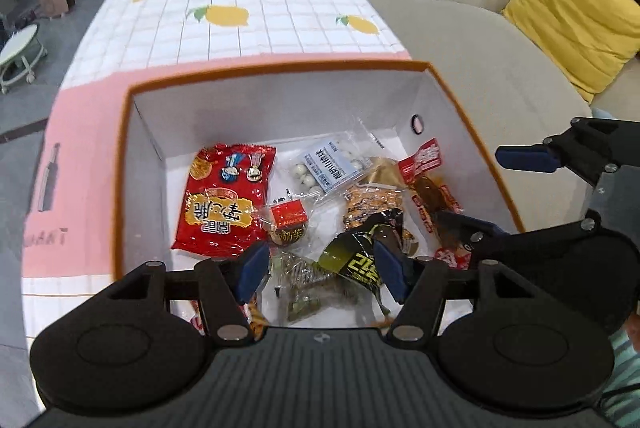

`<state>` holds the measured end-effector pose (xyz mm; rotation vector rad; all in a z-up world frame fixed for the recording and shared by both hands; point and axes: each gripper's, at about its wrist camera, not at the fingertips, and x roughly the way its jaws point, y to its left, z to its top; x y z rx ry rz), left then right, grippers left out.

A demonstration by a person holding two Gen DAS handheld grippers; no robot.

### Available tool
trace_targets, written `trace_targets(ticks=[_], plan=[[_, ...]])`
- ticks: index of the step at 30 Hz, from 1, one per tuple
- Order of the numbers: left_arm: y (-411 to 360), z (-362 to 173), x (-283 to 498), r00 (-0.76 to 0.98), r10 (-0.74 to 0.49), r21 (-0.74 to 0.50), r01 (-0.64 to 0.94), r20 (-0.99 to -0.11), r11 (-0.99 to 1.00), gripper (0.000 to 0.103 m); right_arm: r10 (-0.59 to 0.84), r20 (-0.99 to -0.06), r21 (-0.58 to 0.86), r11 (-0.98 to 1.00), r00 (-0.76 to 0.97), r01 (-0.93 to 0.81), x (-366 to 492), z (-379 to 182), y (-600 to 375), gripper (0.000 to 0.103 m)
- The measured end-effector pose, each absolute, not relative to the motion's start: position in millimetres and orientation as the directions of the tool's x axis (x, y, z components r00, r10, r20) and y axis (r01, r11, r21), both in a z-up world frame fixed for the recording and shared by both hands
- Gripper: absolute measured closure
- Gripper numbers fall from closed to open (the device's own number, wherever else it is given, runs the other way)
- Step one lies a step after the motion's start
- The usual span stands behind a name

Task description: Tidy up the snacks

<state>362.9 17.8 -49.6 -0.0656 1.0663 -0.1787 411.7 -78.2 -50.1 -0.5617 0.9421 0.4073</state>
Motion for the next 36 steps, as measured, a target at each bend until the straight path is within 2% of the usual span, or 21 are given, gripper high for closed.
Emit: trace_targets(ticks=[9, 17, 21, 27, 30, 36], plan=[[7.1, -3.8, 314.5, 0.537, -0.159, -0.061, 0.197, -0.829, 0.979, 0.031, 0.146, -0.792, -0.217, 0.841, 0.592, -0.496, 371.3, -10.3, -94.9, 0.039], [-6.0, 22.0, 255.9, 0.601, -0.148, 0.019, 0.263, -0.786, 0.965, 0.031, 0.264, -0.719, -0.035, 0.91, 0.643, -0.413, 312.9, 13.2, -128.0, 0.038], [-9.4, 26.5, 229.3, 0.626, -0.13, 0.036, 0.245, -0.769, 0.969, 0.031, 0.304, -0.69, 0.061, 0.929, 0.657, -0.366, 281.4, 11.0, -143.0, 0.038], [-7.0, 19.1, 192.7, 0.624, -0.135, -0.024, 0.183, -0.77, 0.983, 0.031, 0.337, -0.66, 0.186, 0.939, 0.671, -0.288, 235.3, -3.4, -158.5, 0.038], [-5.6, 11.5, 177.1, 0.613, -0.118, -0.037, 0.144, -0.781, 0.989, 0.031, 0.335, -0.66, 0.222, 0.942, 0.673, -0.252, 218.4, -15.0, -162.5, 0.038], [-7.1, -9.6, 158.5, 0.589, -0.064, 0.015, 0.128, -0.806, 0.992, 0.031, 0.322, -0.675, 0.242, 0.947, 0.664, -0.213, 195.2, -39.2, -163.4, 0.038]])
